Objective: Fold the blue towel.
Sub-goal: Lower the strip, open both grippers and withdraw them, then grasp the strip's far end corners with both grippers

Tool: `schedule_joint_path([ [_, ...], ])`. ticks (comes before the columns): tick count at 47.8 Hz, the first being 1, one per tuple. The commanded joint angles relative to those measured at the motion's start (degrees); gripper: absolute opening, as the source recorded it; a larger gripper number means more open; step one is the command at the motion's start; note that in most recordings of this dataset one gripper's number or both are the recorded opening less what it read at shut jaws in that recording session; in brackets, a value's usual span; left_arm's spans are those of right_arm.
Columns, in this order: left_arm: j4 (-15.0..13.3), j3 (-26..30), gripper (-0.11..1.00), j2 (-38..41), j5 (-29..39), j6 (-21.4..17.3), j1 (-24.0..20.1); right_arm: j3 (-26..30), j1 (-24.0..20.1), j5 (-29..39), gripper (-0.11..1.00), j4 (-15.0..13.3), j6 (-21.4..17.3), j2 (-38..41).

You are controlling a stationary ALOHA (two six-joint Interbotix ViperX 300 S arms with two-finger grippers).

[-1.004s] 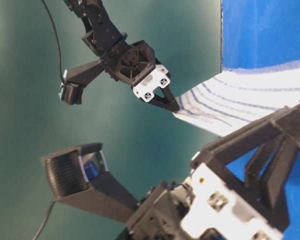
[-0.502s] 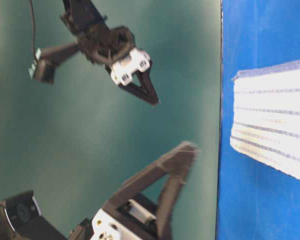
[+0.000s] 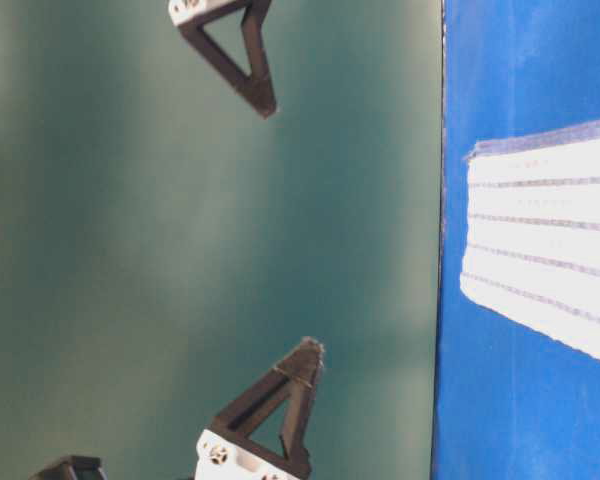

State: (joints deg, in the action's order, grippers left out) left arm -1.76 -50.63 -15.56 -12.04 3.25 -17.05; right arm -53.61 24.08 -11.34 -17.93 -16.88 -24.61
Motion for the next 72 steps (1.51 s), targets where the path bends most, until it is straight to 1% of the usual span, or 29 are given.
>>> schedule_joint_path([
  [1,0.1,0.6,0.71,-0.2,-0.5,-0.1,-1.0,0.1,-0.1,-0.6,0.51,0.3,-0.7,-0.8],
  [5,0.1,0.8,0.74,0.0,-0.5,-0.1,-1.0,0.2,-0.1,-0.5,0.53,0.3,-1.0,-0.4],
  [8,0.1,0.9,0.76,0.2,-0.6,-0.1,-1.1,0.4,0.0,-0.4,0.58,0.3,-1.1,0.0],
  [11,0.2,1.1,0.77,0.4,-0.7,-0.2,-1.4,0.6,0.5,-0.4,0.62,0.4,-1.1,0.5],
  [15,0.1,1.4,0.78,1.1,-1.3,-0.2,-2.5,1.4,1.9,-0.4,0.65,1.1,-1.1,2.2],
  [21,0.1,2.5,0.8,4.5,-3.8,-0.4,-5.5,2.7,4.4,-0.4,0.65,2.7,-1.1,6.2],
  [30,0.1,6.2,0.8,13.6,-6.1,-0.4,-10.2,6.7,7.0,-0.4,0.65,2.9,-1.1,14.9],
  [33,0.1,8.0,0.8,16.8,-6.1,-0.4,-11.0,8.1,7.8,-0.4,0.65,2.9,-1.1,18.0],
  [40,0.2,12.3,0.81,24.4,-6.4,-0.4,-12.2,11.1,9.5,-0.4,0.65,2.9,-1.1,24.8],
  [48,0.2,16.1,0.81,30.5,-6.5,-0.4,-13.3,13.4,10.3,-0.4,0.65,3.0,-1.1,30.4],
  [62,0.2,19.2,0.81,36.5,-6.5,-0.4,-14.4,14.8,11.5,-0.6,0.65,3.2,-1.1,36.1],
  [68,0.2,20.0,0.8,37.8,-6.6,-0.4,-14.6,15.3,11.6,-0.6,0.65,3.2,-1.1,37.0],
  [72,0.1,20.1,0.77,38.1,-6.7,-0.4,-14.7,15.6,11.9,-0.7,0.64,3.2,-1.0,37.4],
])
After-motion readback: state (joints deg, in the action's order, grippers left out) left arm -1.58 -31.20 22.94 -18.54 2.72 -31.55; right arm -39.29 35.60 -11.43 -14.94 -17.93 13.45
